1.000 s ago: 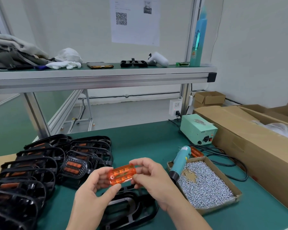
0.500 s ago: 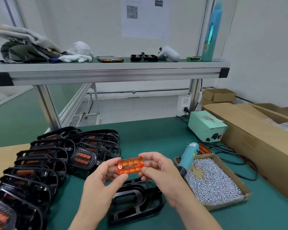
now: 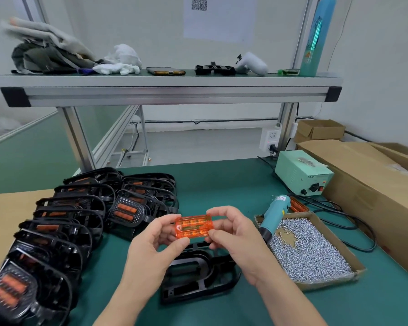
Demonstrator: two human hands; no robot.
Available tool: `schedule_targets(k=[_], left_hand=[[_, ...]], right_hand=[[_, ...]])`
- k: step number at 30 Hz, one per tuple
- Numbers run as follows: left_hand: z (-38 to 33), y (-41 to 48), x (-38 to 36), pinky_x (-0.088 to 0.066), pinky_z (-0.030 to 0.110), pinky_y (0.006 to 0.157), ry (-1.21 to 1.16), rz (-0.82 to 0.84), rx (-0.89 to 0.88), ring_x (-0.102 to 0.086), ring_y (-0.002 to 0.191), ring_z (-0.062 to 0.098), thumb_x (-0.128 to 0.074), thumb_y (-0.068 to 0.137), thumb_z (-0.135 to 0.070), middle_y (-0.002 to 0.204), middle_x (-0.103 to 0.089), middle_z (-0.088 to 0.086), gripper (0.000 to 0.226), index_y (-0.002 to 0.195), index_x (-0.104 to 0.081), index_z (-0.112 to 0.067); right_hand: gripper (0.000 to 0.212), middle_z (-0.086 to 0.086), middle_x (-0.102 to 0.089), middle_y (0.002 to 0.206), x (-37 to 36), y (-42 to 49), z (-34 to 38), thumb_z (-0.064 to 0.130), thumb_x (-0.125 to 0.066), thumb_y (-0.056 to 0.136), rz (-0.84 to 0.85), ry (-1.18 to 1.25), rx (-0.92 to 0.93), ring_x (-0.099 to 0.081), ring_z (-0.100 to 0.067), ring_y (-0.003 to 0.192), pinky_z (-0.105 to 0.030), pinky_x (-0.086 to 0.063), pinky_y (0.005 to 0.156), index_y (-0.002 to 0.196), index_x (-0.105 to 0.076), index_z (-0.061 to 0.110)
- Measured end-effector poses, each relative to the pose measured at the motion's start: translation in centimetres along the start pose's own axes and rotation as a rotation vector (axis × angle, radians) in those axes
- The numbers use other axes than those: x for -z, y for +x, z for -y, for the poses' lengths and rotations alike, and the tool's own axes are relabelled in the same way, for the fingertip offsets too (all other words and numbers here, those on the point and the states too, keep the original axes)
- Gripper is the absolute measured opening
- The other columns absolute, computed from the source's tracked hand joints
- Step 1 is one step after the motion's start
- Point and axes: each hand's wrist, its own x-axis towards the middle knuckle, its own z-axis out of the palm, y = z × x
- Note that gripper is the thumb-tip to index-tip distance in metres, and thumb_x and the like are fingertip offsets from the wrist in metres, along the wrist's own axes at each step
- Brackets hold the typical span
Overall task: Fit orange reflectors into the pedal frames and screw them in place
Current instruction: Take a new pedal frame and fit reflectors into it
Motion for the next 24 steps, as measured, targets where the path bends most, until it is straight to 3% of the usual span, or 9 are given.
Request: schedule_targets(k=[3,6,10,14,22,24], left_hand=[[0.0,0.0,0.1,-0.052,0.030,0.085,0.000,0.020,-0.004,-0.067,0.090,0.017,-0.079,0.065,-0.041,0.100,-0.073,0.000,0.050,0.114,-0.067,-0.040],[0.1,-0.2,0.3,-0.053,0.023,0.082,0.012,-0.001,0.012,-0.067,0.086,0.014,-0.081,0.066,-0.037,0.097,-0.073,-0.001,0.048,0.113,-0.068,-0.040],[0.2,-0.5,1.1,-0.052,0.020,0.080,0.060,-0.006,0.050,-0.065,0.080,0.010,-0.085,0.075,-0.017,0.091,-0.073,-0.003,0.043,0.105,-0.070,-0.044],[0.5,-1.3,1.4,-0.049,0.016,0.079,0.070,-0.005,0.087,-0.062,0.077,0.006,-0.086,0.074,-0.014,0.088,-0.072,-0.003,0.044,0.103,-0.071,-0.044],[1.3,-2.1,2.6,-0.045,0.016,0.080,0.219,0.001,0.095,-0.059,0.079,0.007,-0.081,0.080,-0.011,0.091,-0.069,-0.004,0.041,0.112,-0.071,-0.034],[1.5,-2.2,3.4,-0.046,0.018,0.078,0.229,-0.067,0.081,-0.061,0.082,0.009,-0.073,0.087,-0.009,0.091,-0.070,-0.006,0.032,0.103,-0.075,-0.036]], right_hand=[[0.034,-0.004,-0.074,0.083,-0.1,-0.1,-0.3,-0.008,-0.059,0.090,-0.032,-0.055,0.031,-0.068,-0.014,0.075,-0.026,-0.054,0.070,0.110,-0.059,0.019],[0.030,-0.002,-0.075,0.087,0.1,0.2,-0.5,0.003,-0.066,0.089,-0.096,-0.213,0.084,-0.069,-0.019,0.077,-0.036,-0.057,0.074,0.103,-0.059,0.029],[0.015,0.008,-0.074,0.082,0.7,0.7,-0.7,0.010,-0.074,0.086,-0.069,-0.438,0.147,-0.067,-0.011,0.074,-0.036,-0.058,0.080,0.087,-0.073,0.025],[0.012,0.005,-0.075,0.079,0.5,1.0,-0.9,0.013,-0.079,0.083,-0.019,-0.447,0.095,-0.067,-0.013,0.071,-0.041,-0.059,0.079,0.087,-0.076,0.023],[0.007,0.013,-0.071,0.082,-1.2,1.2,-2.3,0.024,-0.076,0.086,0.016,-0.821,0.079,-0.064,-0.004,0.079,-0.027,-0.054,0.081,0.083,-0.072,0.030],[0.004,0.014,-0.071,0.085,-1.3,1.1,-2.5,0.027,-0.075,0.087,0.021,-0.884,0.077,-0.063,-0.005,0.083,-0.028,-0.053,0.083,0.085,-0.072,0.030]])
